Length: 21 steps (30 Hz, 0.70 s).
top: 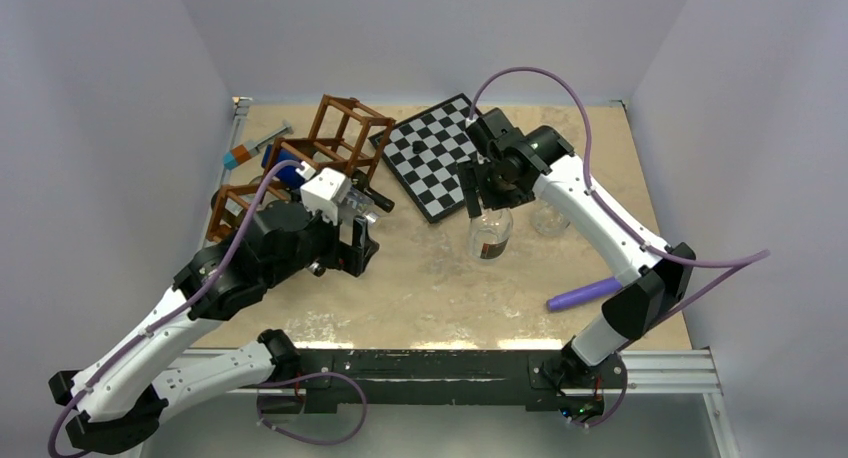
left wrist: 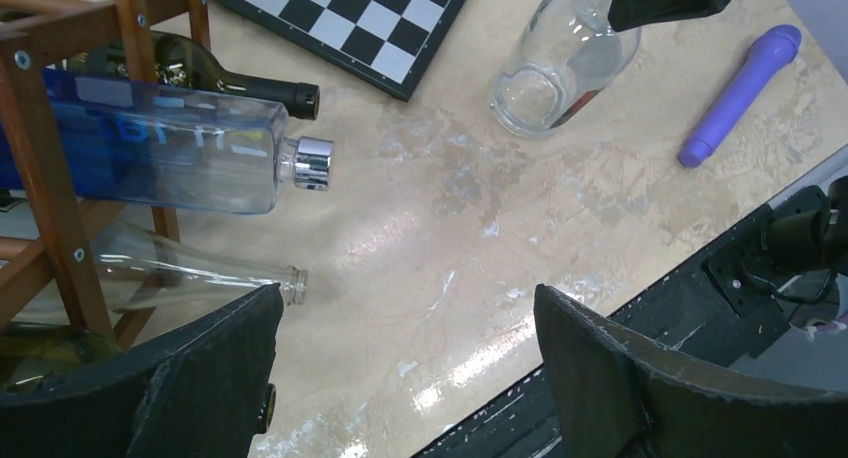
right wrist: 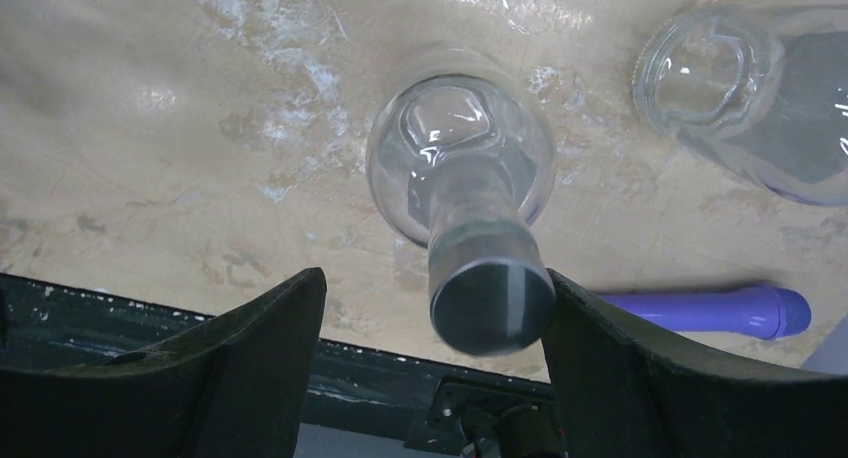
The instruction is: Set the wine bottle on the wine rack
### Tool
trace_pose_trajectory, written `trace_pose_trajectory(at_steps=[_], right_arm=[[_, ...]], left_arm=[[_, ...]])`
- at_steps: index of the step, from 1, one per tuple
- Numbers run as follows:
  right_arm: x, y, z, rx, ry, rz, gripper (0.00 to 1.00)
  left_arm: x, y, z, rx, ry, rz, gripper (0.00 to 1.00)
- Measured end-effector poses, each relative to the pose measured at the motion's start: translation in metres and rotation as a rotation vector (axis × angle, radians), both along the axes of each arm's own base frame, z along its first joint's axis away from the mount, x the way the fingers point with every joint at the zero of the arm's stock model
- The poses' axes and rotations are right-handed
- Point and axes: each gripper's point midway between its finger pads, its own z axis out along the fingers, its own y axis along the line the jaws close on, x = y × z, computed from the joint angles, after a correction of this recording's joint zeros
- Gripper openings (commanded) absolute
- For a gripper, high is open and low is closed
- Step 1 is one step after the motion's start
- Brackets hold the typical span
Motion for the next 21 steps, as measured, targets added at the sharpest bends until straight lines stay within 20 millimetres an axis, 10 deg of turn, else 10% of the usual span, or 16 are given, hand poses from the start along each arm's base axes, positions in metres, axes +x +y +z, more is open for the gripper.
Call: trace_pose_trajectory(at_steps=[12,21], right_arm=[[0.024,-0.01,-0.022,0.005,0.037,-0.062,0.57],[0.019,-0.008,-0.025,0.058,0.089,-0.057,0.63]], left_arm=[[0.001,-0.019,0.01,0.013,-0.096,-0.154,0.99],[-0.002,-0.047,0.03,-0.071,-0.163,-0.283,0.99]])
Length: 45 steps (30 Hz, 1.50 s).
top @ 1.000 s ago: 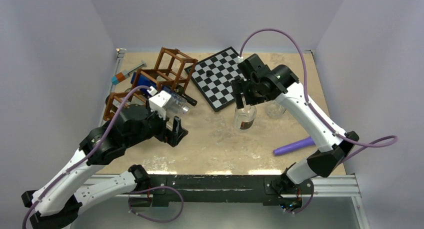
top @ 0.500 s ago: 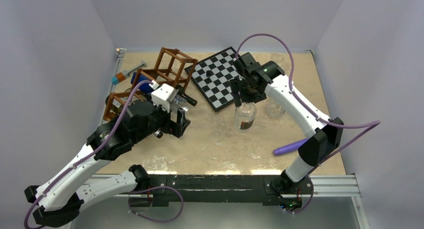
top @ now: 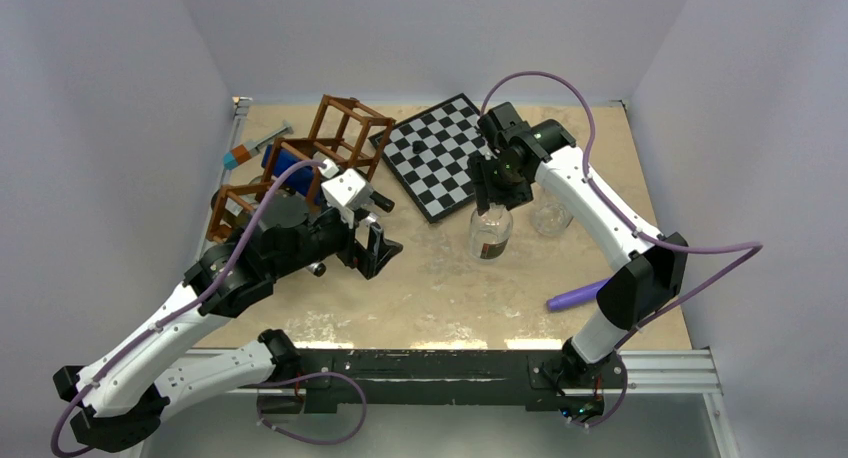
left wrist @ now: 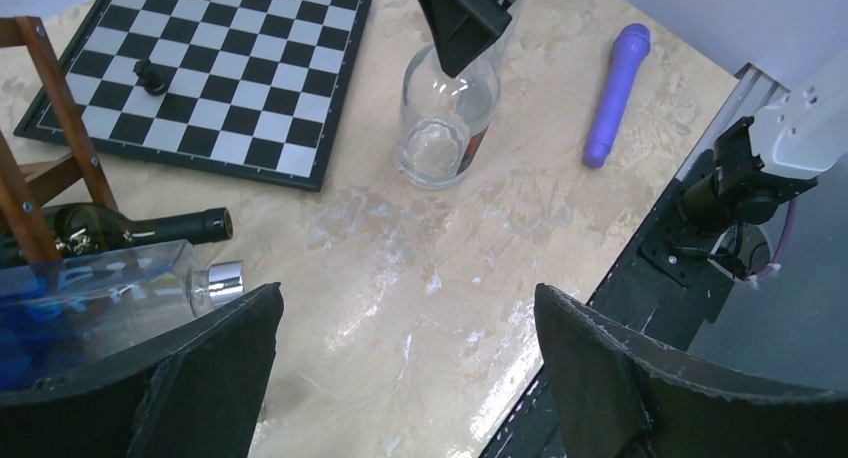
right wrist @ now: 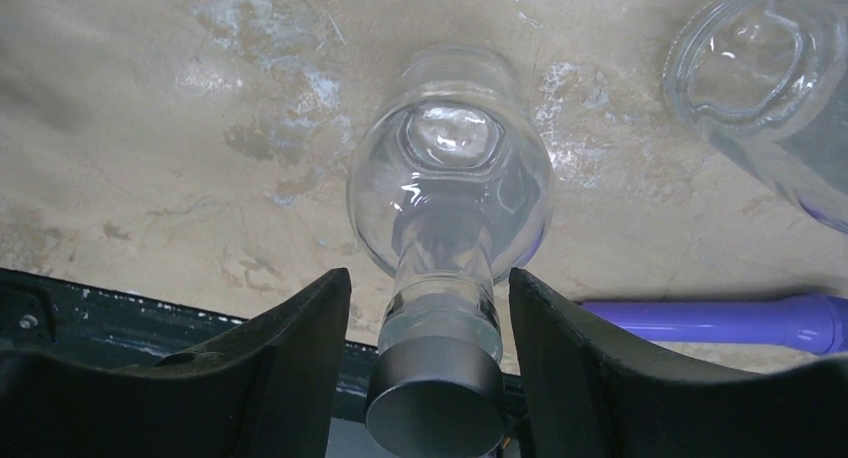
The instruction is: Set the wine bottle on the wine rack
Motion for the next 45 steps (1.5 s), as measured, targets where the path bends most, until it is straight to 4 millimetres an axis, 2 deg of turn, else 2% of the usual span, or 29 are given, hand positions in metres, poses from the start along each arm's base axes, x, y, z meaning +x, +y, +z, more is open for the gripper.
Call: trace_pose_trajectory(at_steps=[3,6,16,22,28,32,35,38,45], right_arm=[[-0.004,0.001,-0.002,0.003,0.019,0.007,0.59],[-0.004,0.001,-0.004,0.002,0.028,0.011,0.51],[-0.002,-0.006,-0.007,-0.032,0.033,0.0,0.01],[-0.003,0.0,-0.005,0.013,0.04,0.003,0.0],[-0.017,0.031,0.002,0.239,0.041,-0.02,0.0],[-0.032,0.05,0.006,0.408,0.034,-0.047,0.0],[-0.04,0.063,0.0,0.518,0.034,-0.07,0.0],[-0.044,0.072,-0.014,0.584,0.04,-0.093,0.0],[-0.048,0.088,-0.032,0.782,-0.028,-0.07,0.0]], left_arm=[[0.0,-0.004,-0.001,-0.012,-0.004,-0.017,0.99],[-0.001,-0.006,-0.006,-0.009,0.002,-0.027,0.99],[-0.003,-0.003,-0.016,0.01,-0.006,-0.037,0.99],[0.0,-0.007,-0.026,0.04,0.015,-0.039,0.99],[0.005,-0.01,-0.035,0.064,0.034,-0.029,0.99],[0.015,-0.007,-0.042,0.077,0.057,0.043,0.99],[0.025,-0.003,-0.054,0.101,0.091,0.117,0.98],[0.034,-0.004,-0.075,0.152,0.148,0.177,0.98],[0.034,-0.005,-0.117,0.211,0.259,0.224,0.95]])
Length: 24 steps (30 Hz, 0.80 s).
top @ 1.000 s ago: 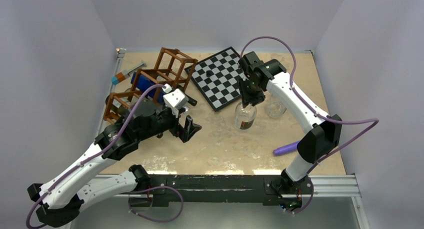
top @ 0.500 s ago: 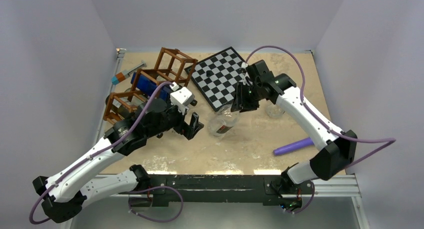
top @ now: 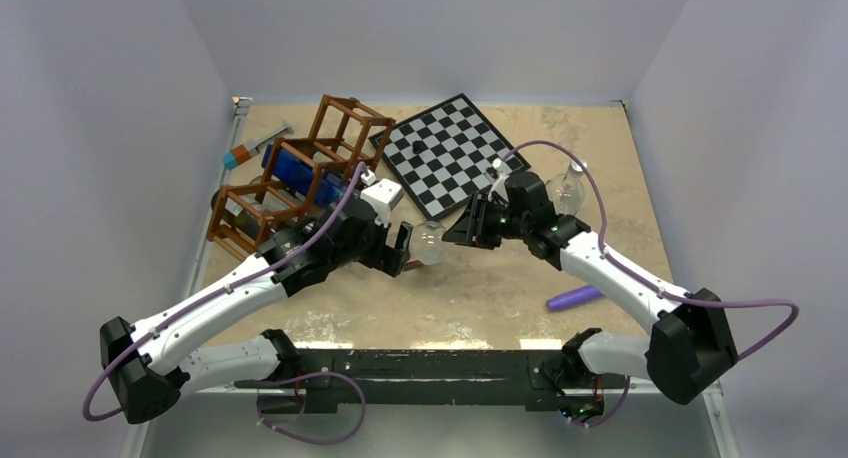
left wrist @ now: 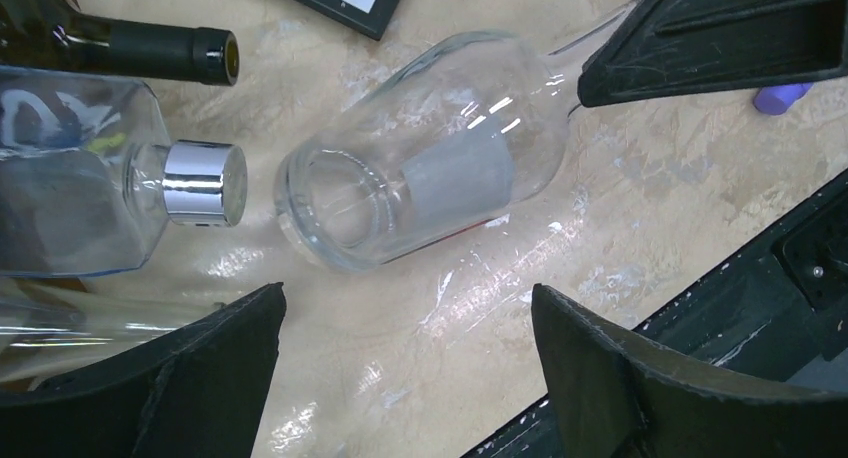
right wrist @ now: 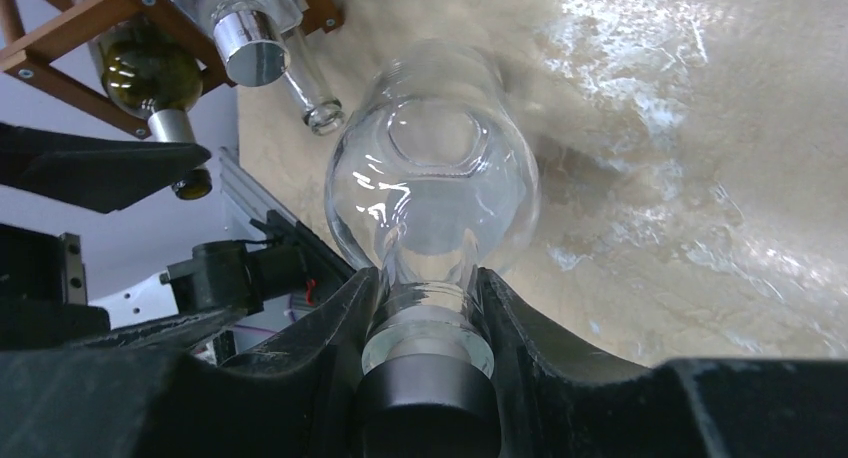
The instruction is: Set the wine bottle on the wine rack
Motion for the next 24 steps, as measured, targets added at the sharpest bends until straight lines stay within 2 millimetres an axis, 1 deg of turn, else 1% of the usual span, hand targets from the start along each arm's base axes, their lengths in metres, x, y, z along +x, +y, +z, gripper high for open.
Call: trace_pose_trajectory(at_steps=[5,8,10,15,17,21,24], right_arm=[[-0.008,0.007,-0.01,0.087,-0.069,0.051,0.0],[-0.015,0.006,-0.013,0.095,-0.116,0.097,0.0],[-0.021,0.003,-0.016,0.09,-0.15,0.134,0.0],[-0.035,-0.001,-0.026,0.085,-0.204,0.208,0.0],[-0.044,-0.002,-0.035,0.087,-0.194,0.238,0.0],[-0.065,-0.007,-0.06,0.081,-0.14,0.284,0.0],[-0.074,-0.01,-0.07,0.072,-0.126,0.301,0.0]], left_arm=[[-0.002,0.002,-0.025,-0.01,0.045,0.05,0.91],[-0.006,0.007,-0.047,0.005,0.083,0.08,0.91],[-0.008,0.009,-0.055,0.012,0.098,0.091,0.91],[-0.002,0.006,-0.057,-0.005,0.096,0.126,0.9],[0.002,0.004,-0.06,-0.01,0.094,0.144,0.88],[0.001,0.007,-0.077,0.018,0.117,0.16,0.87],[-0.001,0.009,-0.085,0.032,0.133,0.165,0.87]])
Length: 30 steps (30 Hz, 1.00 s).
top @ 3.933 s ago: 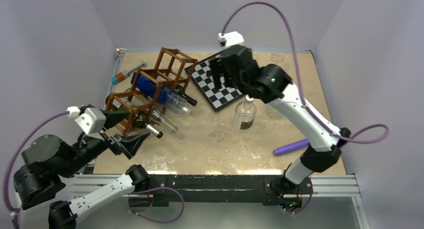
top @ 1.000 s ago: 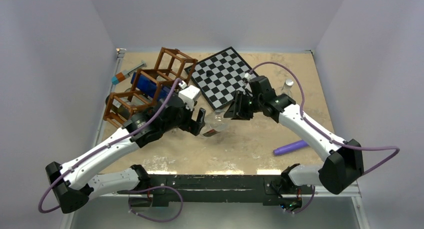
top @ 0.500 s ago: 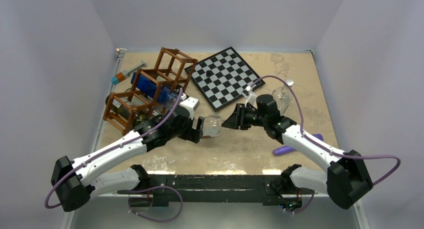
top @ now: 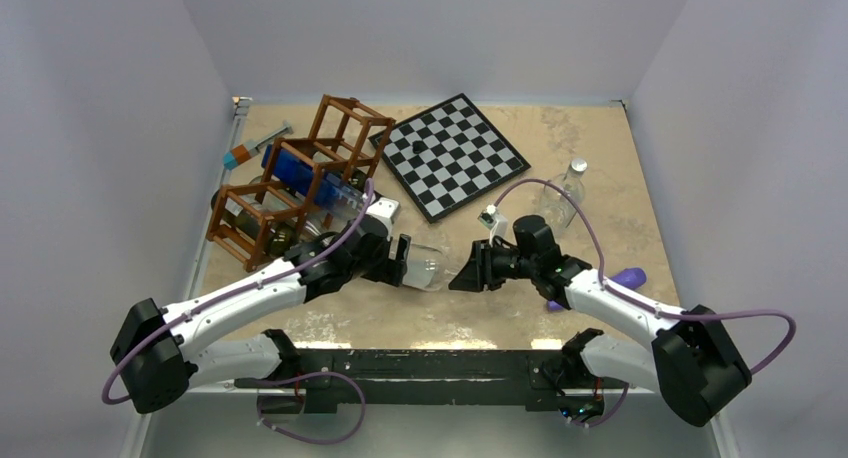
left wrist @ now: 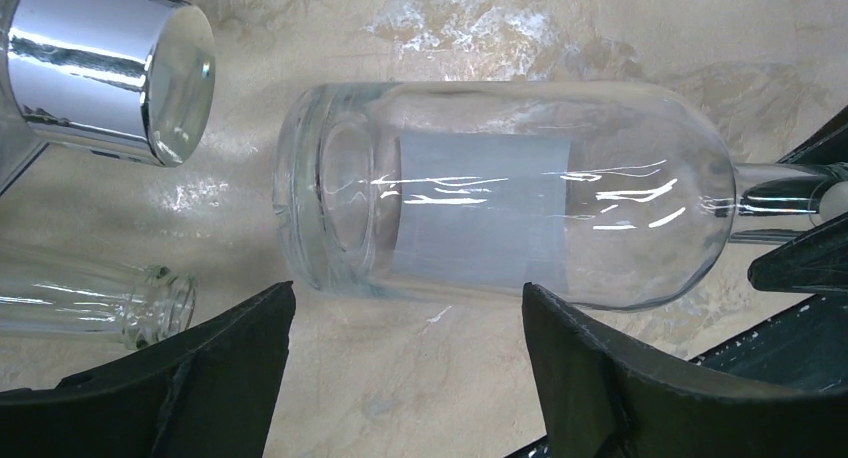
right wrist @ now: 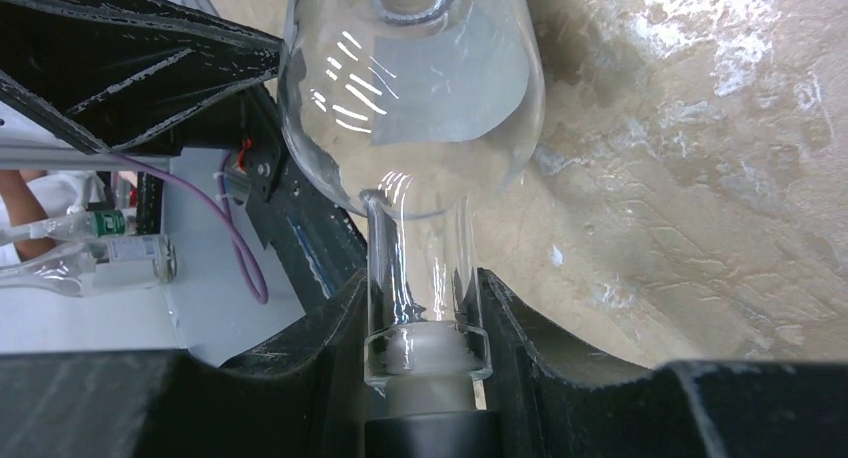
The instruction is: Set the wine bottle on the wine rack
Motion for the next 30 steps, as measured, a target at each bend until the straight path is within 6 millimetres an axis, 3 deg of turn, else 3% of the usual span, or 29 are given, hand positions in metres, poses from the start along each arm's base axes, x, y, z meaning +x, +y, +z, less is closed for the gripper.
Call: trace_pose_trajectory(at_steps=[9,14,20,25,30], right_arm=[[-0.008,0.005,-0.011,-0.107,-0.032,0.033,0.0],[-0.012,0.021,-0.031,-0.297,-0.056,0.076,0.0],[-0.019,0.025,-0.051,-0.49,-0.105,0.098,0.0],[-0.021,0.027,-0.064,-0.614,-0.15,0.107,0.0],[-0.017,0.025,-0.075,-0.69,-0.167,0.097,0.13]], left_arm=[[0.001,-0.002,-0.004,0.002,0.009,0.005,0.87],[0.001,0.001,-0.01,0.034,0.032,0.021,0.87],[0.002,0.005,-0.011,0.061,0.045,0.047,0.87],[0.002,0.01,-0.003,0.054,0.022,0.059,0.88],[0.004,0.012,0.017,0.007,-0.034,0.071,0.88]])
